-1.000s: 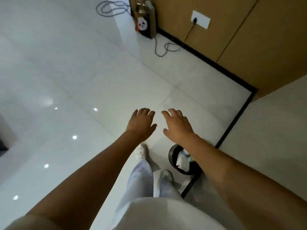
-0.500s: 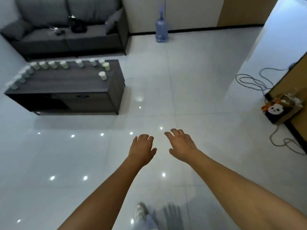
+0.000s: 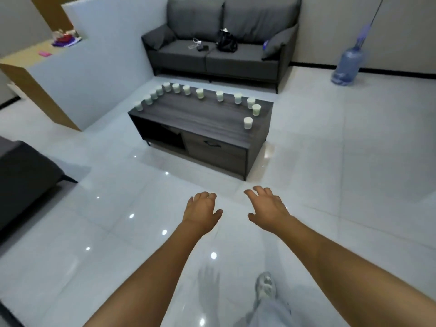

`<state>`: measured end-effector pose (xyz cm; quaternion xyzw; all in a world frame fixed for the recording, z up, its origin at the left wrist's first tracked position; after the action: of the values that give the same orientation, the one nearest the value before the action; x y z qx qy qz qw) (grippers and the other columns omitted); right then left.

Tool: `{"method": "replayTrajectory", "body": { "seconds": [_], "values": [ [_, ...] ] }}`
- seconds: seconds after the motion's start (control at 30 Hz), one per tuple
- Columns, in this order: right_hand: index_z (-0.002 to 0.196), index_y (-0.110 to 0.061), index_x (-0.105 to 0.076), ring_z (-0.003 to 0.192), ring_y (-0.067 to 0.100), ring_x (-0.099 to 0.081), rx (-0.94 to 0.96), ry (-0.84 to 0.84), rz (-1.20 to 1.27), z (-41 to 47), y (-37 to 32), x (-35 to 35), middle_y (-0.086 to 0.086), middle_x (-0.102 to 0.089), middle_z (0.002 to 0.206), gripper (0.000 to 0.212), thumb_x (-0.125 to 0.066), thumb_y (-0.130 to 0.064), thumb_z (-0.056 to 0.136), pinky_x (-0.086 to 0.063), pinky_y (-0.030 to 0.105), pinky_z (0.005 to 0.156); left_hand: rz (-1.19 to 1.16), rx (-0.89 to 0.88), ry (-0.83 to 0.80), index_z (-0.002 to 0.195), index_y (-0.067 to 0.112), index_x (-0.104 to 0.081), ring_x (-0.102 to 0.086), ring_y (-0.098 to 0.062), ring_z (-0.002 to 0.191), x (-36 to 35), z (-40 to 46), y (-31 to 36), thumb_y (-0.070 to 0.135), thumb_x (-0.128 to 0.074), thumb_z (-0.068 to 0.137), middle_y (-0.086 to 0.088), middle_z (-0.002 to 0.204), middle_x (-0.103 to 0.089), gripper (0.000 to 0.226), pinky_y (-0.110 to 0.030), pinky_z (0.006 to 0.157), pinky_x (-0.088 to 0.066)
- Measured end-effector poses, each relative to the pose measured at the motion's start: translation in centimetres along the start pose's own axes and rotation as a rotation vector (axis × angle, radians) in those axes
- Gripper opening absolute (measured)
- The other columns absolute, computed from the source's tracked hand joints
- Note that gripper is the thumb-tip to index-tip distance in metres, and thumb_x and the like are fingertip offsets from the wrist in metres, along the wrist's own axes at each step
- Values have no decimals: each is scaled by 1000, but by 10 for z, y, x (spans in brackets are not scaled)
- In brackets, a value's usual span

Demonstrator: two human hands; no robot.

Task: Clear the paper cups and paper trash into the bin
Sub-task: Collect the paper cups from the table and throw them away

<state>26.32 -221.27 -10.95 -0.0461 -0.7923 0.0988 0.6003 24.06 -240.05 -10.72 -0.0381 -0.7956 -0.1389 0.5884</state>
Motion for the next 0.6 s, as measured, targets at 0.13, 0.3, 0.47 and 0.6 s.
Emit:
{"method": "replayTrajectory", "body": {
  "seconds": [0.13, 0.3, 0.47, 0.6],
  "values": [
    [146, -23, -27, 134, 27, -31, 32, -30, -1, 88, -5, 14, 6, -29, 150, 66, -59, -24, 89, -38, 40, 103, -52, 65, 18, 140, 14, -39, -38, -22, 131, 22, 71, -30, 40, -47, 96, -5, 141, -44, 51, -36, 113, -27],
    [145, -22, -29, 129, 29, -36, 128, -44, -12, 213, -17, 52, 7, -32, 147, 65, -62, -27, 88, -41, 42, 102, -133, 165, 58, 137, 12, -42, -42, -22, 127, 60, 166, -67, 39, -48, 96, -6, 135, -49, 49, -32, 107, -34],
    [146, -22, -28, 129, 29, -35, 233, -54, -45, 330, -52, 91, 7, -32, 145, 66, -60, -26, 88, -40, 42, 101, -164, 270, 99, 138, 14, -40, -38, -21, 130, 103, 242, -116, 39, -47, 96, -4, 138, -46, 50, -31, 108, -32],
    [145, -22, -27, 129, 28, -35, 311, -93, -58, 405, -96, 101, 7, -33, 144, 66, -60, -26, 88, -40, 42, 101, -187, 332, 102, 139, 15, -40, -39, -21, 130, 123, 288, -167, 41, -48, 95, -4, 138, -46, 51, -32, 108, -33]
  ]
}}
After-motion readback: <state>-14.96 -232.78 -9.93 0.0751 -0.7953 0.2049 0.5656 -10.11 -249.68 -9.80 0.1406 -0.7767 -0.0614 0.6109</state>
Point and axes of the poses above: each hand's wrist, its own z-axis towards the middle knuckle, its own x-axis out of the back of the hand, y = z × x, the point moved 1 cm from there along z, towards the middle knuckle
